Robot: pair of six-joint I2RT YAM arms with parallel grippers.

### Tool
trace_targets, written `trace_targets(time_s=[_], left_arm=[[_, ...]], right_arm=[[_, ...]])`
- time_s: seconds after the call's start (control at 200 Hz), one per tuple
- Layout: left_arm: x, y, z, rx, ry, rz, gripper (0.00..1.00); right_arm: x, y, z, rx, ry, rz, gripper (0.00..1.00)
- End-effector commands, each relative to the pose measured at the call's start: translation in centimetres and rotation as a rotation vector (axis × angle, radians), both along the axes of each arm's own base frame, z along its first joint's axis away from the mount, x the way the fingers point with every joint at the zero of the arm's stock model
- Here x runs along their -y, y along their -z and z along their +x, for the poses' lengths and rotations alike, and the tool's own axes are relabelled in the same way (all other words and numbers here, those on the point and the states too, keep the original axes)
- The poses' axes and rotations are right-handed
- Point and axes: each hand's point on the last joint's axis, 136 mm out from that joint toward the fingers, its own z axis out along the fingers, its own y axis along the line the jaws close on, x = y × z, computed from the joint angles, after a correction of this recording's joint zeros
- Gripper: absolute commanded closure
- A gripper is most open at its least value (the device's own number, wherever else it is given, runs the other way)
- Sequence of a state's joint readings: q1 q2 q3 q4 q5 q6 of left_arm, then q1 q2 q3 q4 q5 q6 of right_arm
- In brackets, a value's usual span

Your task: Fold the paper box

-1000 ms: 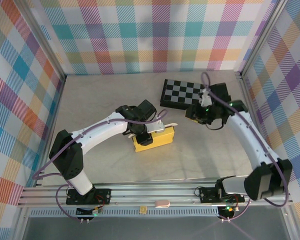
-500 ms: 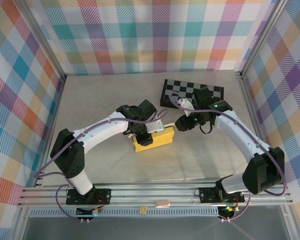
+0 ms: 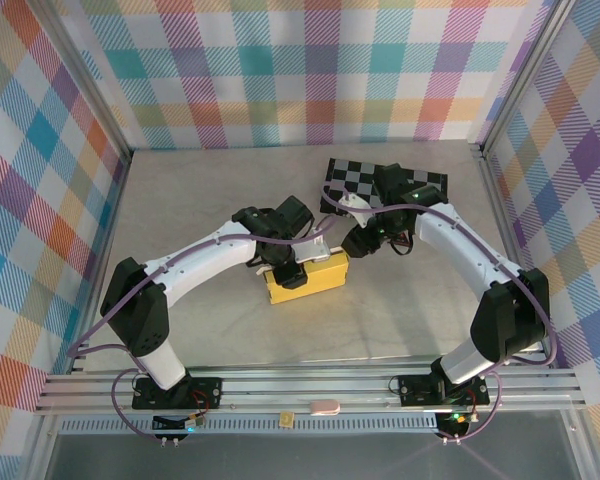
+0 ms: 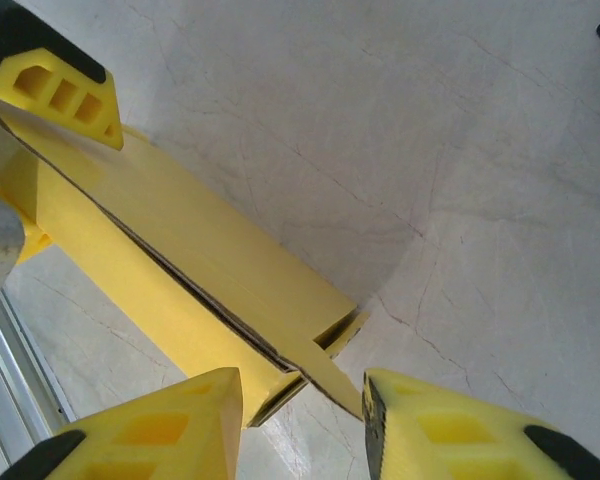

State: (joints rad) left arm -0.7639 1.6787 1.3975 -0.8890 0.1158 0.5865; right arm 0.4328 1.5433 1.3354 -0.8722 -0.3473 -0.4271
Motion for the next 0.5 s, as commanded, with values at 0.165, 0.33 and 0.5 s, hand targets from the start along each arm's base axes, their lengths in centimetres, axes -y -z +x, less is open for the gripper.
trace_targets(time_s=[0.165, 0.33, 0.5], left_arm=[[0.53, -1.48, 0.22, -0.004, -0.011, -0.042, 0.54], [0.67, -1.67, 0.25, -0.007, -0.017, -0.052, 0.54], [0.80, -1.77, 0.27, -0.006, -0.019, -0.058, 0.54]], right_arm=[[-0.12, 0.16, -0.16, -0.005, -0.020, -0.022, 0.72], [-0.19, 0.46, 0.01, -0.008, -0.017, -0.031, 0.80], [-0.18, 0.60, 0.10, -0.006, -0.016, -0.043, 0.82]])
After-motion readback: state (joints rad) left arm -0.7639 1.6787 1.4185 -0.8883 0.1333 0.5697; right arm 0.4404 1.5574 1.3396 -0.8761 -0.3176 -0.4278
